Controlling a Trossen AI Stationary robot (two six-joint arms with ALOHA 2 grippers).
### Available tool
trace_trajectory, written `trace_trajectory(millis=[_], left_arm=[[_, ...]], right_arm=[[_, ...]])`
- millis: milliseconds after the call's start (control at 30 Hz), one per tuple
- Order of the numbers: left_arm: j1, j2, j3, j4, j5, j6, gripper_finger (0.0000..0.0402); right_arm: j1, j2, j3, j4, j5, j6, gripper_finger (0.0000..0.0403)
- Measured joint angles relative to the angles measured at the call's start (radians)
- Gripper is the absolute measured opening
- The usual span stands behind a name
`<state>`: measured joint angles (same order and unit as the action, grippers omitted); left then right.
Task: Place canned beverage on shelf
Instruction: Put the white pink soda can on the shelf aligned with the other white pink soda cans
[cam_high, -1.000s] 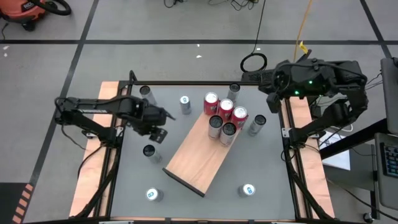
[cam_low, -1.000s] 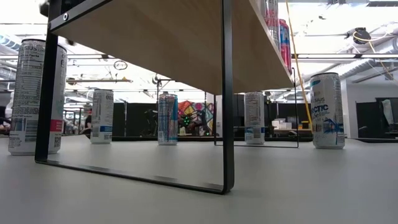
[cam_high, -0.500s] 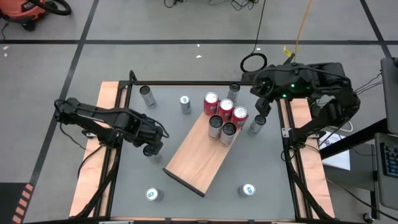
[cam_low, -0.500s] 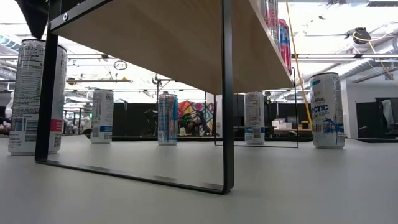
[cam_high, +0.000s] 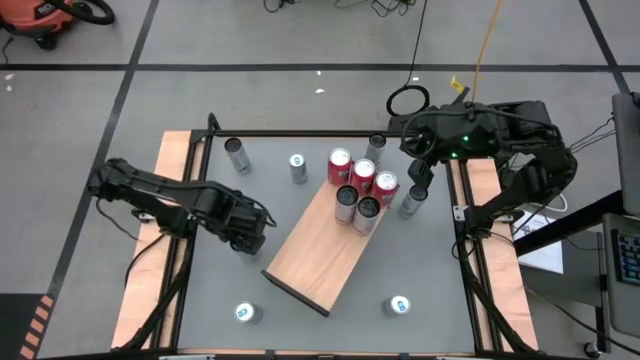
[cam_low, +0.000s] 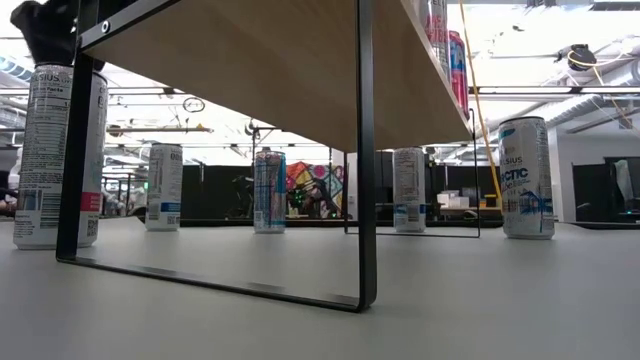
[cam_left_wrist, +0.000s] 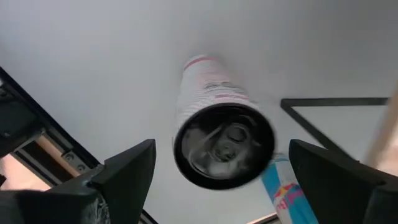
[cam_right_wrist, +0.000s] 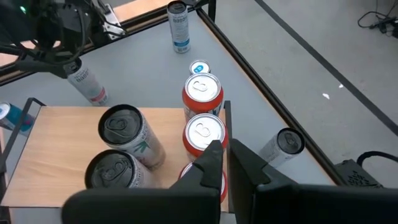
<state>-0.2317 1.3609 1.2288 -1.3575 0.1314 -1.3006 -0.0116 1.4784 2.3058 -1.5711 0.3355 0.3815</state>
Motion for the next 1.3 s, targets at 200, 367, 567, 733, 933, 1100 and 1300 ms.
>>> trace_trajectory(millis=[200, 367, 567, 733, 933, 1100, 1300], left_arm=[[0.0, 0.0, -0.064, 0.023, 0.015, 0.006, 0.0358], [0.0, 0.0, -0.073, 0.055, -0.001, 0.051, 0.0358], [0.006, 0.0, -0.073, 0.096, -0.018, 0.085, 0.0357], [0.01, 0.0, -0.073, 0.094, -0.018, 0.086, 0.0326], [0.01, 0.0, -0.073, 0.09, -0.008, 0.106, 0.028], [0.01, 0.0, -0.073, 0.091, -0.007, 0.106, 0.0265], [0.01, 0.0, -0.073, 0.092, -0.013, 0.106, 0.0301]], right_arm=[[0.0, 0.0, 0.0, 0.0, 0.0, 0.002, 0.0], [0.0, 0.0, 0.0, 0.0, -0.001, 0.022, 0.0], [0.0, 0.0, 0.0, 0.0, -0.001, 0.051, 0.0], [0.0, 0.004, 0.0, 0.0, -0.001, 0.051, 0.0], [0.0, 0.004, 0.0, 0.023, -0.001, 0.05, 0.0], [0.0, 0.005, 0.0, 0.031, -0.001, 0.047, 0.0], [0.0, 0.005, 0.0, 0.03, -0.001, 0.033, 0.0]])
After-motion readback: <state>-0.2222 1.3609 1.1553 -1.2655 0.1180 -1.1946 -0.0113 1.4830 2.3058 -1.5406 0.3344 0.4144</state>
